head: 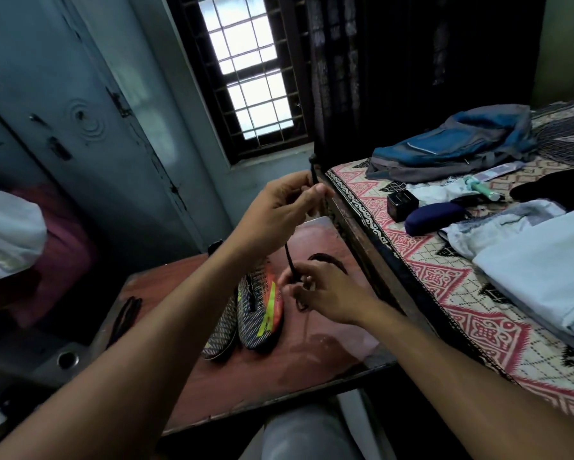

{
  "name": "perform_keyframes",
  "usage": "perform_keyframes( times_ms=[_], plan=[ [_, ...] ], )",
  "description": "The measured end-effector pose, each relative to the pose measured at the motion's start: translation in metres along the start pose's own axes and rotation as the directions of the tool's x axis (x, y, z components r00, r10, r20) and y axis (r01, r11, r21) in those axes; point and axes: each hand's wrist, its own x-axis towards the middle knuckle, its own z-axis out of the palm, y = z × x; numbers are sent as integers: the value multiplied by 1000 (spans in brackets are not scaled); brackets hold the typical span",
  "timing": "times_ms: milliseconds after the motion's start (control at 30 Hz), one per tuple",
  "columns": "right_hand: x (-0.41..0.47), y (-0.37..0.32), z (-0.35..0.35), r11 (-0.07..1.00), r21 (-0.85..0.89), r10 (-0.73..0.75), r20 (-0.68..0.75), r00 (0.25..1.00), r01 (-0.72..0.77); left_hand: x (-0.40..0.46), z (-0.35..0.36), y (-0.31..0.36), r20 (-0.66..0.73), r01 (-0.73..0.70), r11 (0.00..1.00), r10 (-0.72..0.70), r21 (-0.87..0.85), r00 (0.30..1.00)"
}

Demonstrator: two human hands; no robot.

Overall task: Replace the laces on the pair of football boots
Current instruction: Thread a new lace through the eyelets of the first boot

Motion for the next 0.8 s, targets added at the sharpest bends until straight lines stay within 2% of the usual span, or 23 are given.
perform_keyframes(
  times_ms=[67,100,133,167,200,233,267,300,367,433,467,533,567,633,700,800],
  plan=[
    [-1,7,0,1000,-21,12,-52,999,-13,1,-8,5,50,-91,942,78,323,996],
    [1,13,-3,999,-39,26,-91,996,-30,0,-13,7,128,-109,851,50,513,991],
    [2,17,-6,998,-58,30,-126,992,-37,-2,-17,9,219,-108,711,-65,695,974],
    [4,20,-10,996,-71,39,-168,985,-52,-5,-20,9,286,-112,550,-242,828,927],
    [5,21,-14,995,-77,52,-209,976,-70,-9,-22,8,314,-130,419,-407,899,858],
    [6,20,-17,993,-82,61,-242,968,-83,-12,-23,2,322,-152,351,-497,924,806],
    [7,17,-20,992,-89,57,-262,963,-83,-15,-25,-2,331,-163,346,-509,924,795],
    [7,14,-22,993,-89,53,-272,961,-80,-19,-29,-7,337,-145,395,-477,907,812],
    [8,16,-21,993,-73,64,-289,955,-89,-25,-36,-18,314,-45,617,-335,786,888],
    [8,27,-21,986,-108,92,-277,956,-126,-34,-39,-23,226,89,897,-203,434,953],
    [10,35,-20,978,-141,109,-271,956,-151,-39,-39,-21,151,135,971,-166,198,974],
    [10,47,-18,968,-151,155,-276,949,-202,-47,-35,-17,-47,161,968,-173,-191,984],
    [9,48,-18,967,-137,171,-275,946,-215,-48,-32,-18,-124,150,932,-201,-330,972],
    [9,44,-18,970,-117,171,-298,939,-213,-48,-22,-18,-186,126,846,-255,-518,949],
    [8,25,-17,981,-108,118,-315,942,-159,-50,-6,-23,-183,161,813,-311,-560,933],
    [4,-7,-22,977,-211,-78,-324,943,8,-57,23,-42,-156,214,864,-314,-456,937]
  ],
)
